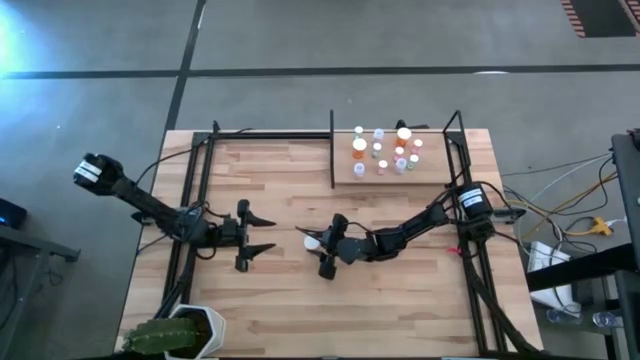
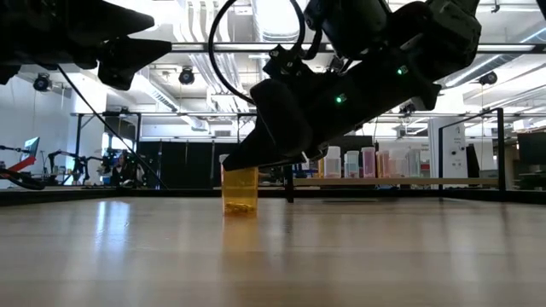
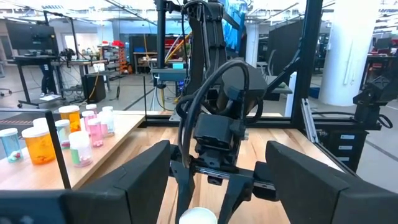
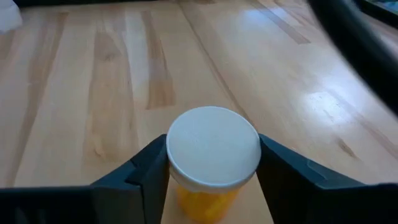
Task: Pick and place medicine bottles onto shelf by color
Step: Put the orange pill bottle on the shelf
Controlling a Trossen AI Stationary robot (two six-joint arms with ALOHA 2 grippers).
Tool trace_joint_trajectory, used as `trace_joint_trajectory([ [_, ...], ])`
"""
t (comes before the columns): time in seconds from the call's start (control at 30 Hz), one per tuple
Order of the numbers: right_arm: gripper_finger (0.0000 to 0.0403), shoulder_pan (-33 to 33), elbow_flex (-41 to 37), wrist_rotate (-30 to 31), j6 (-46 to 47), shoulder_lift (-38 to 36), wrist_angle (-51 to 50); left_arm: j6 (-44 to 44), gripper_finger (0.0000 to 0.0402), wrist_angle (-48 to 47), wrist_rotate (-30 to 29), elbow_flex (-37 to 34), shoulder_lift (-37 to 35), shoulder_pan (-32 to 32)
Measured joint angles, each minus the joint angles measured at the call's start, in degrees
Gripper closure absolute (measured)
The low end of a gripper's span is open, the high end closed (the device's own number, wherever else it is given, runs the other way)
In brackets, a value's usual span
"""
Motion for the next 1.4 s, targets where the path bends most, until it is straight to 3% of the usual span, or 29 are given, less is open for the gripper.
trace_joint_trajectory([
  [0.23,0.0178,1.6,-0.5,6.9,-2.5,-6.7,-7.5,0.0,0.0153,0.0,0.0,0.0,0.0,0.0],
  [0.4,0.0185,5.6,-3.2,18.5,-1.3,-18.5,-20.9,0.0,0.0153,0.0,0.0,-0.1,0.0,0.0],
  [0.57,0.0195,9.5,-10.0,30.7,9.8,-33.2,-37.3,0.0,0.0153,0.0,0.0,-0.1,0.0,0.0],
  [0.7,0.0192,10.9,-17.9,36.0,22.3,-44.5,-47.7,0.0,0.0153,0.0,0.0,0.0,0.0,0.0],
  [0.93,0.0183,9.7,-31.3,41.2,32.3,-61.0,-52.3,0.0,0.0153,0.0,0.0,0.3,0.0,0.0],
  [1.13,0.0185,2.4,-36.6,42.3,32.7,-71.4,-53.9,0.0,0.0153,0.0,0.0,0.3,0.0,0.0],
  [1.4,0.0188,-11.9,-38.6,33.2,30.6,-75.4,-55.4,0.0,0.0153,0.0,0.0,0.3,0.0,0.0],
])
